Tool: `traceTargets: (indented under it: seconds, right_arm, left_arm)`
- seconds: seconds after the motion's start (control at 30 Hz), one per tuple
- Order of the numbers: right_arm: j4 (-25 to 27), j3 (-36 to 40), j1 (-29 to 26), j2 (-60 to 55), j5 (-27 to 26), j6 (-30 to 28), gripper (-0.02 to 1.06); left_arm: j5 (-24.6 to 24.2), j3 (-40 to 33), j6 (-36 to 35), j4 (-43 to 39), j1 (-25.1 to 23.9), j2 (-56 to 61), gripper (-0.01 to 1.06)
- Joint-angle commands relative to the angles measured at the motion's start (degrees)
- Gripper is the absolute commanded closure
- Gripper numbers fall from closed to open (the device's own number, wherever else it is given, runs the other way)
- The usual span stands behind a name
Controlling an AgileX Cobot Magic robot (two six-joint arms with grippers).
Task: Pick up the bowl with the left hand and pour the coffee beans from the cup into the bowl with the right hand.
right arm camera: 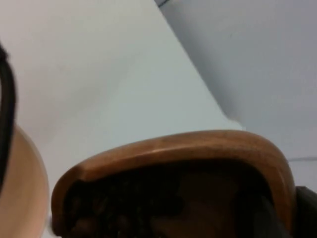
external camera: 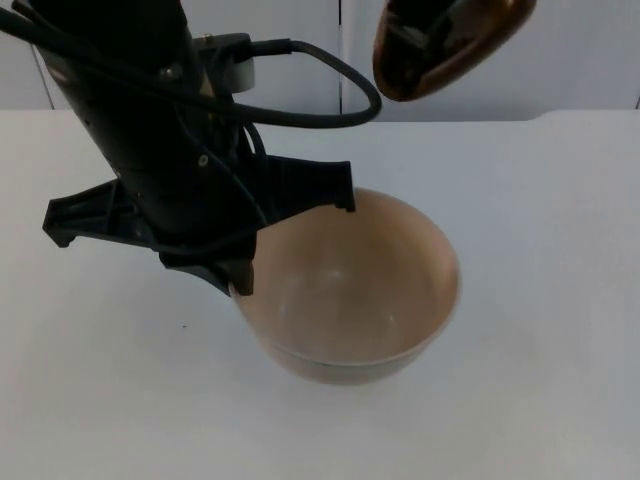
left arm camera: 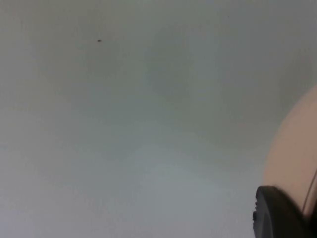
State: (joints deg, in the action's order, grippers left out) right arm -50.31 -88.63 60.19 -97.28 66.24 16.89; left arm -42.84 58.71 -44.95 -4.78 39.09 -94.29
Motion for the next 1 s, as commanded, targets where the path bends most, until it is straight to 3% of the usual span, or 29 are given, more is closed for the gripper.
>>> traceTargets:
  seconds: [0.0, 0.23, 0.67, 0.8, 0.97]
  right_arm:
    - [-2.04, -0.44, 1.02, 0.9, 0.27, -1.92, 1.05]
    - [-2.95, -0.44, 1.15, 0.9, 0.27, -8.67, 1.05]
    - [-5.26, -0.44, 1.75, 0.9, -2.11, -10.34, 1.05]
    - [-9.5, -0.44, 3.28, 0.9, -2.24, -10.92, 1.05]
    - [-11.09, -0.44, 4.42, 0.9, -2.24, -13.5, 1.05]
  left_arm:
    - [0.32, -0.24, -0.42, -0.12, 0.26, 0.41, 1.05]
    - [0.32, -0.24, -0.42, -0.12, 0.26, 0.41, 1.05]
    - [0.42, -0.24, -0.42, -0.12, 0.26, 0.41, 1.05]
    - [0.56, -0.24, -0.42, -0.12, 0.26, 0.41, 1.05]
    - [0.56, -0.24, -0.42, -0.12, 0.26, 0.41, 1.05]
